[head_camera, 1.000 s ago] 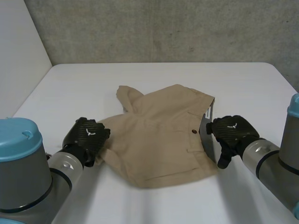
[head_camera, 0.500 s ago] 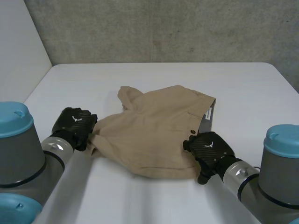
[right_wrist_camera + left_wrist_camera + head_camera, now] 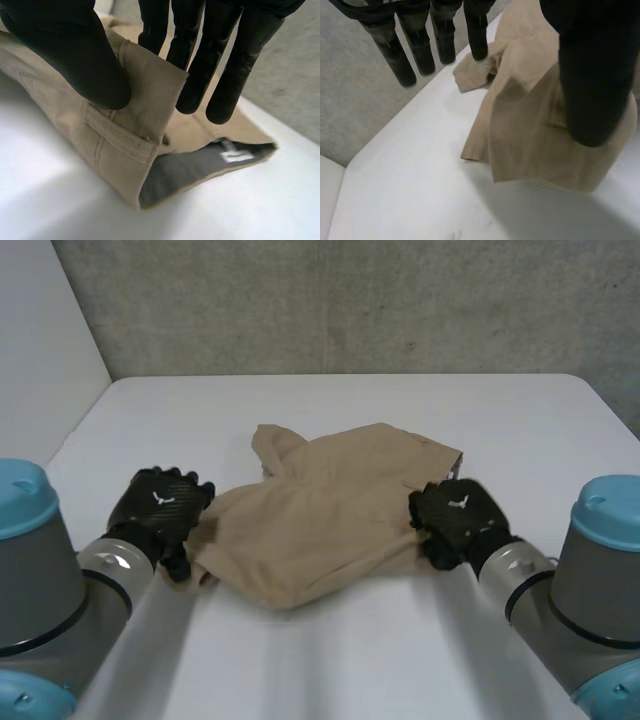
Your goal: Fold the shorts.
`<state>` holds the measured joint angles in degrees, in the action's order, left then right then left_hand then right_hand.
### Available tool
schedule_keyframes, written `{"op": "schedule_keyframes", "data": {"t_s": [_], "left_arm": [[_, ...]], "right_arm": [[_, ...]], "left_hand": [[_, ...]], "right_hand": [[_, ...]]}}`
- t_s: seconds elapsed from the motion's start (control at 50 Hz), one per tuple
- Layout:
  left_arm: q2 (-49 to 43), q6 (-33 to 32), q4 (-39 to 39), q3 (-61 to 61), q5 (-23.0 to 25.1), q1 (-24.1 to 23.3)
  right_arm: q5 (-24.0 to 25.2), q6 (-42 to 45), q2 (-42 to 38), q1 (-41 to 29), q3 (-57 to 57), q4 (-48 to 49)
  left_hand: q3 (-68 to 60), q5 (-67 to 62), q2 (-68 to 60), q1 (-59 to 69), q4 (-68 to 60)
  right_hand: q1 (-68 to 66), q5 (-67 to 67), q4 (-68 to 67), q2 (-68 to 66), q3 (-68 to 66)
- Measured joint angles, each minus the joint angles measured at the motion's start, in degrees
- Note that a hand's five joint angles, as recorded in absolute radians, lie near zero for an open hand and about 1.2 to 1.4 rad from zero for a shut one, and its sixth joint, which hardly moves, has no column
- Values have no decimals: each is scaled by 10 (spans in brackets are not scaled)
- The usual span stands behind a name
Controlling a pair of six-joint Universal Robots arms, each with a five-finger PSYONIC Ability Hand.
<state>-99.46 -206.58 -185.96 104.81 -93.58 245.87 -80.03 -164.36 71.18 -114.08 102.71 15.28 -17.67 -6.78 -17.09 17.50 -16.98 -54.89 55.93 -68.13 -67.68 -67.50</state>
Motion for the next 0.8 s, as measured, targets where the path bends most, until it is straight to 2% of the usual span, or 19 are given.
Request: {"op": "schedule_keyframes", "data": {"t_s": [0.06, 0.14, 0.3, 0.36, 0.48, 0.58, 0.8], "left_arm": [[26, 10, 21, 7, -2, 7], [59, 57, 59, 20, -4, 24], [79, 249, 116, 40, 0, 69], [69, 311, 127, 46, 2, 77], [44, 338, 132, 49, 4, 74], [17, 336, 132, 58, 4, 58], [-16, 333, 122, 70, 2, 36]], "right_arm": [[-20, -17, 11, 3, 2, 6], [-40, -26, 15, 5, 8, 8], [-47, -26, 12, 4, 15, 7], [-45, -25, 11, 2, 16, 6], [-45, -25, 11, 0, 19, 6], [-46, -24, 10, 0, 20, 6], [-45, -24, 7, -1, 20, 6]], "left_hand": [[24, 24, 21, -22, 20], [24, 24, 21, -22, 20], [24, 24, 21, -22, 20], [-28, -39, -35, 34, -36], [-57, -68, -62, 56, -65], [-137, -147, -143, 144, -145], [-139, -144, -142, 139, -142]], "right_hand": [[0, 0, 0, 0, 0], [0, 0, 0, 0, 0], [0, 0, 0, 0, 0], [0, 0, 0, 0, 0], [0, 0, 0, 0, 0], [0, 0, 0, 0, 0], [0, 0, 0, 0, 0]]}}
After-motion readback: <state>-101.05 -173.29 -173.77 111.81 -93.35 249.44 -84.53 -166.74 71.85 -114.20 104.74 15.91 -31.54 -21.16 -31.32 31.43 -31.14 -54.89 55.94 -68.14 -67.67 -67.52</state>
